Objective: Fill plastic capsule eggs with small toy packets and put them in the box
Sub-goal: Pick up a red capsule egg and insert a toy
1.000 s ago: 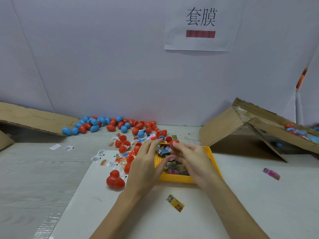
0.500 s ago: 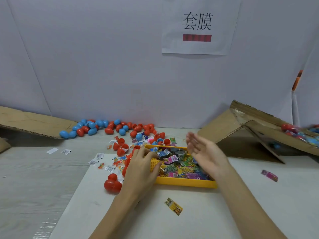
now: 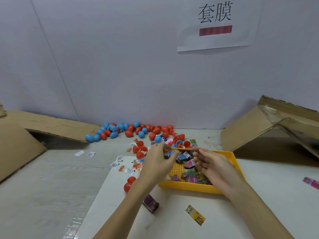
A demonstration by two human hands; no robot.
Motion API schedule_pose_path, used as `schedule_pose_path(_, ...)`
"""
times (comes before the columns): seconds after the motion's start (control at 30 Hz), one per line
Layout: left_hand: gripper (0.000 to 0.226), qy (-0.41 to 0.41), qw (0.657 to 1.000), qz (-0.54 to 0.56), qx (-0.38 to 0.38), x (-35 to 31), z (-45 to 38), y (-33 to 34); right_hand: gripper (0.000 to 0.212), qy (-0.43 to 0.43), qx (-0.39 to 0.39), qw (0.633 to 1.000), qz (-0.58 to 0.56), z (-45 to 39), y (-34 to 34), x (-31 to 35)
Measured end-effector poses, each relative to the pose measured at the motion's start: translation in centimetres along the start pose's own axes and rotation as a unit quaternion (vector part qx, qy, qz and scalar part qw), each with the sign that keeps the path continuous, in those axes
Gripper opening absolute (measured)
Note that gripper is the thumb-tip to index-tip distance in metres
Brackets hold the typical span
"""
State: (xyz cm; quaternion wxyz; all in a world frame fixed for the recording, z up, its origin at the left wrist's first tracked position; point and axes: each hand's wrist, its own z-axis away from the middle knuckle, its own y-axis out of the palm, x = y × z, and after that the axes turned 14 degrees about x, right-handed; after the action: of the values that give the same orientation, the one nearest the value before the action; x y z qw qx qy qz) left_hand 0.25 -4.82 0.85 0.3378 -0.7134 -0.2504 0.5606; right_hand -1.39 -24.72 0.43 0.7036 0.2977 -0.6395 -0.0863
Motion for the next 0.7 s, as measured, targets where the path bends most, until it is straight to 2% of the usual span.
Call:
schedule_pose_path(0.07, 0.033, -0.014, 0.999, 0.029, -0.012, 0.5, -2.5, -1.5, 0.023, -0.002, 0.0, 1.0, 0.004, 0.0, 0.0, 0.0)
schedule_pose_path(0.17, 0.031, -0.034, 0.998, -0.051, -0.024, 2.6, -6.3, -3.4, 0.024, -0.002, -0.001, 1.0, 0.007, -0.1, 0.0, -0.1)
schedule_pose_path(0.27, 0.041, -0.075, 0.983, -0.165, 0.02, 5.4, -9.1, -4.2, 0.025, -0.001, -0.004, 1.0, 0.018, -0.2, 0.0, -0.2)
schedule_pose_path(0.37, 0.043, -0.072, 0.967, -0.23, 0.086, 7.4, -10.8, -4.3, 0.025, -0.002, -0.007, 0.999, 0.031, -0.4, -0.1, -0.3)
schedule_pose_path(0.47, 0.042, -0.066, 0.959, -0.237, 0.139, 7.9, -11.7, -3.8, 0.025, 0.0, -0.009, 0.999, 0.031, -0.5, -0.3, -0.4)
schedule_pose_path(0.7, 0.029, -0.072, 0.966, -0.222, 0.108, 7.4, -11.9, -3.3, 0.024, 0.007, -0.008, 0.999, 0.036, -0.6, -0.1, -0.2)
